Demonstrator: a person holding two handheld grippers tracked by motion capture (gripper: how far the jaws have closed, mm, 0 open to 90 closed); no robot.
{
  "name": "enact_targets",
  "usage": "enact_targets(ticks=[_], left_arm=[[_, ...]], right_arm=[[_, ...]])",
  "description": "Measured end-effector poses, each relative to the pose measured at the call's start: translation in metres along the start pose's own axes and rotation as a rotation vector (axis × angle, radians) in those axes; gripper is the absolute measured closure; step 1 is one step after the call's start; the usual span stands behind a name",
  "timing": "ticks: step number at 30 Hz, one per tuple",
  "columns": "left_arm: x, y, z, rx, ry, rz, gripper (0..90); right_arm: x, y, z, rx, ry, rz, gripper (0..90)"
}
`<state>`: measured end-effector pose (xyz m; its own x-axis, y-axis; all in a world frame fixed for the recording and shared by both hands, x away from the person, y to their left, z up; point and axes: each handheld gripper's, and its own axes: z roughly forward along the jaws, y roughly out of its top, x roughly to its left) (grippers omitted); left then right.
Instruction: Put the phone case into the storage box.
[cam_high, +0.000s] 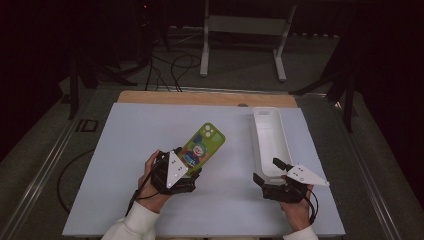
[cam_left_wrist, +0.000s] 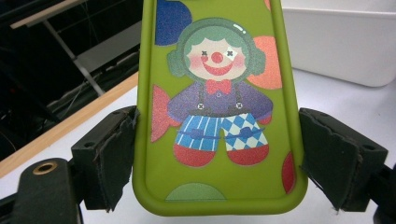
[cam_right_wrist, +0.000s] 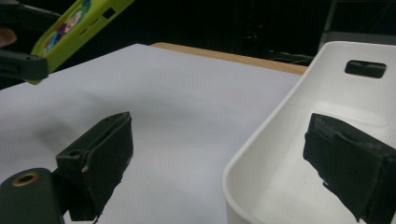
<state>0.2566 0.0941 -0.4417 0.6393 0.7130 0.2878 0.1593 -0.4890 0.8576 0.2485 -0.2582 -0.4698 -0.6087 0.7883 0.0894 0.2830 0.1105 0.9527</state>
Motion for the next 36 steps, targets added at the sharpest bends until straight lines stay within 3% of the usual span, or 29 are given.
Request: enact_targets(ticks=[7,17,27,36], left_arm=[[-0.002,0.006,-0.001,-0.025,0.009,0.020,16.2],[-0.006,0.017,-0.001,-0.064,0.002,0.053,16.1],[-0.015,0.026,0.005,-0.067,-0.017,0.096,16.1],[-0.018,0.034,0.012,-0.076,-0.031,0.122,16.1]], right_arm=[[-0.002,0.008,0.002,0.028,0.039,0.025,8.4],[0.002,0.022,0.004,0.043,0.083,0.017,8.4],[0.000,0.032,0.005,0.055,0.123,0.060,8.6],[-0.004,0.041,0.009,0.069,0.142,0.060,8.8]])
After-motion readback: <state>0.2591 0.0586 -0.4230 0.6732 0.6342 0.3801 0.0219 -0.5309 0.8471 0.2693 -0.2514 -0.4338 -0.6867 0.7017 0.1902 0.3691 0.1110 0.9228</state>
